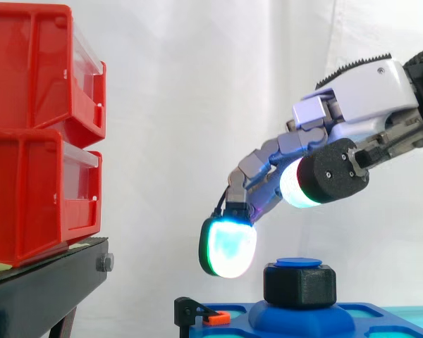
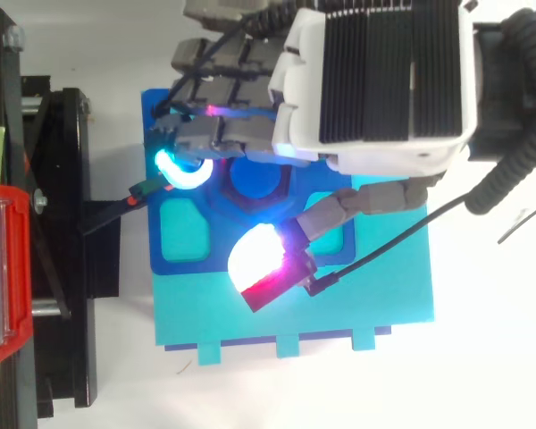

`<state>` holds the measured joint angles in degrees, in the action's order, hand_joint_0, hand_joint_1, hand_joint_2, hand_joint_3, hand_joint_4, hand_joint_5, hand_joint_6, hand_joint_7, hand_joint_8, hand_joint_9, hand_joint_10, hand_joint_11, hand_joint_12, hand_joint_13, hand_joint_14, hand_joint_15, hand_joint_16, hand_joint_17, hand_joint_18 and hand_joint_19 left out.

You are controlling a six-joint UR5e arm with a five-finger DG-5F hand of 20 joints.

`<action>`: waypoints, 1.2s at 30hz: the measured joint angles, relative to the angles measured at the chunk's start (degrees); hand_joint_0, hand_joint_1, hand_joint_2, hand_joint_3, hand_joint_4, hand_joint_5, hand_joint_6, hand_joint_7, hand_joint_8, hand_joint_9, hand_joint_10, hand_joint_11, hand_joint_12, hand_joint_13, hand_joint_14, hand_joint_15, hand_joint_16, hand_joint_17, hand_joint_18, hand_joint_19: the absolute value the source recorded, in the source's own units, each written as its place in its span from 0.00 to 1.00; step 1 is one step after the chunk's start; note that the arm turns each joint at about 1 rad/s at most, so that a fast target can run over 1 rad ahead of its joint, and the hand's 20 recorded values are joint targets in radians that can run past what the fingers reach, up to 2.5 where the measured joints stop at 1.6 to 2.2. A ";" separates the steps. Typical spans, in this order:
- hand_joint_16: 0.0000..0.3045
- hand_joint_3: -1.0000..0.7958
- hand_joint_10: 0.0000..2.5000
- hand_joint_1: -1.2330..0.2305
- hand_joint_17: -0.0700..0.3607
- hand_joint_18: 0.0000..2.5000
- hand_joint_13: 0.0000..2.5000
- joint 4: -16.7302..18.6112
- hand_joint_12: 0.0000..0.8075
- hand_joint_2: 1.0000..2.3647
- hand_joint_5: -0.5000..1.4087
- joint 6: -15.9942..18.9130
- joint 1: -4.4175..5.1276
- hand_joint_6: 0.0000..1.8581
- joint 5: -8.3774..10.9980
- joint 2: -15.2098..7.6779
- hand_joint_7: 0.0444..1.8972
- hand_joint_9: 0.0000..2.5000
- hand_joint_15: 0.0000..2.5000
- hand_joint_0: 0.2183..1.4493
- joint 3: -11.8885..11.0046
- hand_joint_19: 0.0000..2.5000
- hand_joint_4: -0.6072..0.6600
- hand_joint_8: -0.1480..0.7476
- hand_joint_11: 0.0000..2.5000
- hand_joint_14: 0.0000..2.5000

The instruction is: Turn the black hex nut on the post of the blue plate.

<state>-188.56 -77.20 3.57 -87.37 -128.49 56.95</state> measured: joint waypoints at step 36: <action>0.19 0.28 0.00 0.69 0.47 0.03 0.13 -1.24 0.45 0.00 0.16 0.30 1.51 0.27 1.46 0.08 0.42 0.19 0.01 0.20 0.87 0.02 0.61 0.44 0.00 0.00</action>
<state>-189.80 -76.90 5.08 -85.91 -128.41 57.82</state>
